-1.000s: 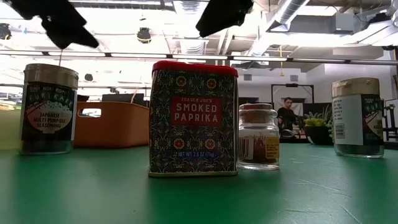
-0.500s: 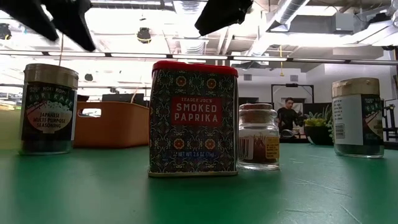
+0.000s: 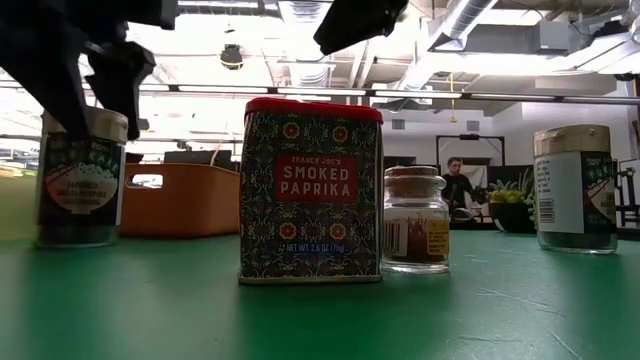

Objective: Sort spices by type
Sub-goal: Put the bottom left gold seasoning bottle into the yellow bin

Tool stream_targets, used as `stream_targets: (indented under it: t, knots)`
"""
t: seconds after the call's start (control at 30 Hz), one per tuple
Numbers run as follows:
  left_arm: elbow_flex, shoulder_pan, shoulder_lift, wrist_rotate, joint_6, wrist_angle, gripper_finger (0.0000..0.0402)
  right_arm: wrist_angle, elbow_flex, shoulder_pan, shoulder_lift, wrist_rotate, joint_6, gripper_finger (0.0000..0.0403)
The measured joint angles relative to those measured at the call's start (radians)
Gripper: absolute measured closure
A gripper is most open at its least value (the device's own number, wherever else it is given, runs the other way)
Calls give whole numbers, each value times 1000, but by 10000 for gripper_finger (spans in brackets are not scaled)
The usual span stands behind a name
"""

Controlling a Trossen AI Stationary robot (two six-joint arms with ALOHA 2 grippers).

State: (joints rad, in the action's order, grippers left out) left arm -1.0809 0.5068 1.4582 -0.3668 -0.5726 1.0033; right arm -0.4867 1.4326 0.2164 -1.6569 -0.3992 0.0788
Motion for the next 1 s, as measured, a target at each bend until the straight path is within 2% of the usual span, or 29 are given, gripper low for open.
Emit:
stream_targets:
  t: [0.37,0.47,0.6,0.73,0.83,1.0]
  knots:
    - [99,-63,-1,87,-35,-111,42,2,0,26,0,0,-1,212]
    - [104,-71,-1,96,-31,-111,68,2,0,25,0,0,-3,212]
    - [104,-71,-3,98,-27,-116,125,2,0,25,0,0,-8,212]
    - [102,-71,-3,107,-20,-115,132,2,0,25,0,0,-8,212]
    - [78,-70,1,119,-11,-88,132,2,0,25,0,0,-8,212]
    - [-42,-54,-34,118,-20,53,132,1,0,25,0,0,-8,212]
